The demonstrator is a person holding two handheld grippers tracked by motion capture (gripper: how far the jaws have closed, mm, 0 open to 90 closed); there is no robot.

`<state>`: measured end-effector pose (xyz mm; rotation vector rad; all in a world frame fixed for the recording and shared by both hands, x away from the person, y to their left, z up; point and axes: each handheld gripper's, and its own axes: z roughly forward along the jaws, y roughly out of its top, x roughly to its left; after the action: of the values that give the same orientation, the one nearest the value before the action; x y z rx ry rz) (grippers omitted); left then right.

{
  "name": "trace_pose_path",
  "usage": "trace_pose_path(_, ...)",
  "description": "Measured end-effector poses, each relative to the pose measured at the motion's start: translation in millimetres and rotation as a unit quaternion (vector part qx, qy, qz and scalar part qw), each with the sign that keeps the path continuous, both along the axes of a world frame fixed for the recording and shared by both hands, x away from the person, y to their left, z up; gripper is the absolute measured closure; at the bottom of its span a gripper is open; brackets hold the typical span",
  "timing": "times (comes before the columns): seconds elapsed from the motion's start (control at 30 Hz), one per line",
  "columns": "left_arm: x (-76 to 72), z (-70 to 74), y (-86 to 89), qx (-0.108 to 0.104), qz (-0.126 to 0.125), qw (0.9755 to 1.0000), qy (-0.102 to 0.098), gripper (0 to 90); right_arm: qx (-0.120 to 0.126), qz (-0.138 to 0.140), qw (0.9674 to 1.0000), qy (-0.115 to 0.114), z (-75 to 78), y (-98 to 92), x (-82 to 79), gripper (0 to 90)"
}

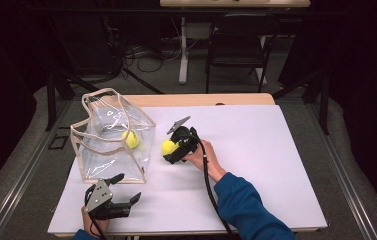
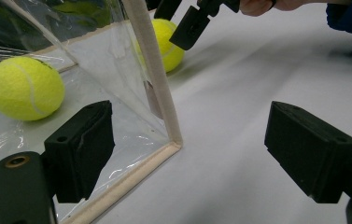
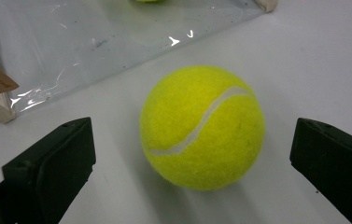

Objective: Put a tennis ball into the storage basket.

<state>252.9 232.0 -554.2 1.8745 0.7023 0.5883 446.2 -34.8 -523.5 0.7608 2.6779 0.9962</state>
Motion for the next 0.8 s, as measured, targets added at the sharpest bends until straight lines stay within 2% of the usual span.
trace_pose_path(0.3, 0.1, 0.0, 0.0, -0.001, 0.0, 1.0, 0.001, 16.0, -0.005, -0.006, 1.0, 0.002, -6.1, 4.7, 3.7, 2.0)
trace_pose_path(0.8, -0.3, 0.1, -0.5, 0.001, -0.001, 1.0, -0.001, 16.0, -0.015, -0.016, 0.9998, -0.001, -12.0, 6.9, 6.7, 15.3)
